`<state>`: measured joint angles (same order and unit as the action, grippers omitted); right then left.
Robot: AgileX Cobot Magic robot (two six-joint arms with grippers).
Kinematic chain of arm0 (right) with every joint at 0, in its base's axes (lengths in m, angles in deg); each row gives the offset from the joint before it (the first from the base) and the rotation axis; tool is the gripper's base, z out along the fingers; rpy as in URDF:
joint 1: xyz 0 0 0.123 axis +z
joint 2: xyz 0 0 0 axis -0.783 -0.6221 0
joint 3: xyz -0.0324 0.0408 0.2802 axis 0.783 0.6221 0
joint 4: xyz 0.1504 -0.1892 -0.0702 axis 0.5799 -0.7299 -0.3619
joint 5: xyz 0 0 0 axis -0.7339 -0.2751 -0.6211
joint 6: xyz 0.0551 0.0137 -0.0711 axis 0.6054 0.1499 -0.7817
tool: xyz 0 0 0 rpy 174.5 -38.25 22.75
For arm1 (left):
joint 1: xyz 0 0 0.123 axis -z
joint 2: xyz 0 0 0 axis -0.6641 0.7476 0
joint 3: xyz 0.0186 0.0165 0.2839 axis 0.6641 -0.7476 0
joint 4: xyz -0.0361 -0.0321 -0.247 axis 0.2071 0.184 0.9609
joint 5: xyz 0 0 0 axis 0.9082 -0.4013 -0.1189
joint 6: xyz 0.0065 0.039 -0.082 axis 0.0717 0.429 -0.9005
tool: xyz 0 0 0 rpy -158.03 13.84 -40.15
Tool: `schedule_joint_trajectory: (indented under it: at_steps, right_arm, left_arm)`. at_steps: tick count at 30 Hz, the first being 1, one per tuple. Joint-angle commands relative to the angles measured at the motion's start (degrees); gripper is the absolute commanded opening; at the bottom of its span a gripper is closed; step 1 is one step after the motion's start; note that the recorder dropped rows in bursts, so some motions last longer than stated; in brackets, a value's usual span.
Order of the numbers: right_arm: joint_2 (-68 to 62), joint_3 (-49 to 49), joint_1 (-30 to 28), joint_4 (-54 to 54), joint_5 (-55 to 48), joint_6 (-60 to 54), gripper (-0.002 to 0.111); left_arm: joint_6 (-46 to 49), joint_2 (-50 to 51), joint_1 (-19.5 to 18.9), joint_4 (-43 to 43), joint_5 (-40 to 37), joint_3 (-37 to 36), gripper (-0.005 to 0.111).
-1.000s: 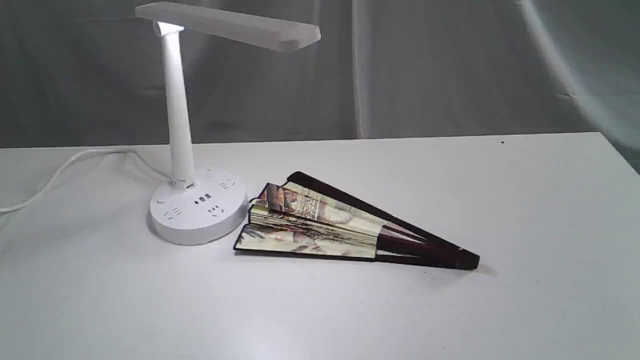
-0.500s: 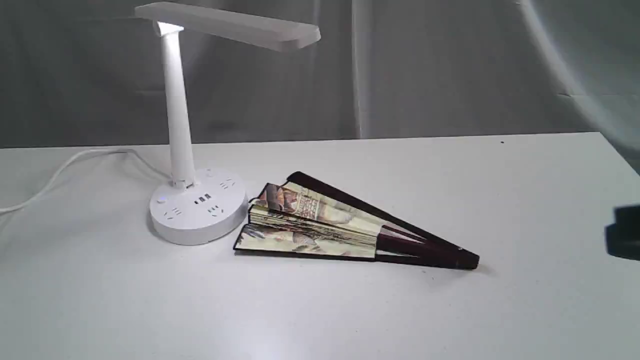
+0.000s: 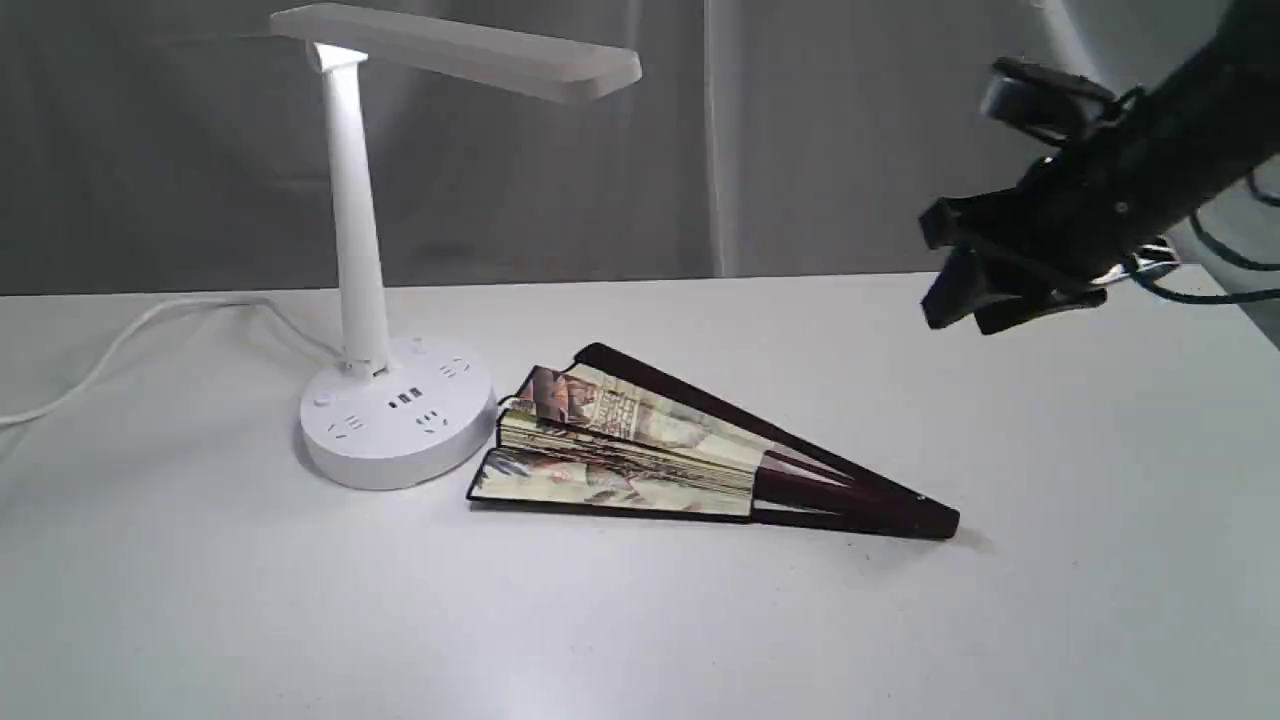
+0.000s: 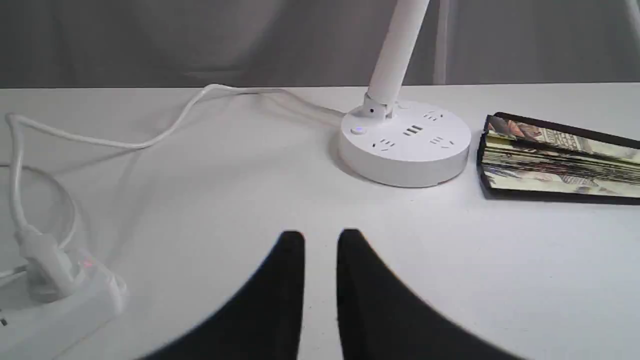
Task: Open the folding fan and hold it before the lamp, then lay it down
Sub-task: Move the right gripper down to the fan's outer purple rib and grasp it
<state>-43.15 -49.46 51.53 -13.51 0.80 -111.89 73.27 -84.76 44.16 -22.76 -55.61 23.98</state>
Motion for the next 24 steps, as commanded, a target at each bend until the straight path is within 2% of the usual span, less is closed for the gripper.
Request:
schedule_joint_trajectory:
  at_steps: [1, 4, 7, 13, 19, 24]
  right_arm:
    - [-8.13, -8.94, 0.04, 3.6, -5.15, -2.37, 0.061]
    - [-13.38, -14.9, 0.04, 7.32, -7.16, -8.2, 0.07]
    - [-16.27, -18.31, 0.61, 8.25, -7.76, -9.56, 0.074]
    - [-18.84, -18.42, 3.11, 8.52, -6.86, -15.42, 0.074]
    - [-21.29, -18.53, 5.82, 9.94, 1.03, -15.8, 0.074]
    - [-23.64, -18.53, 6.57, 12.87, 2.66, -15.8, 0.074]
  left_arm:
    - [-0.28, 0.24, 0.21, 0.7, 0.86, -0.11, 0.013]
    - [-0.28, 0.24, 0.21, 0.7, 0.86, -0.11, 0.013]
    - [-0.28, 0.24, 0.21, 0.7, 0.86, -0.11, 0.013]
    - [-0.28, 0.24, 0.21, 0.7, 0.86, -0.11, 0.013]
    - [-0.28, 0.24, 0.21, 0.7, 0.86, -0.11, 0.013]
    - [-0.28, 0.24, 0.21, 0.7, 0.86, -0.11, 0.013]
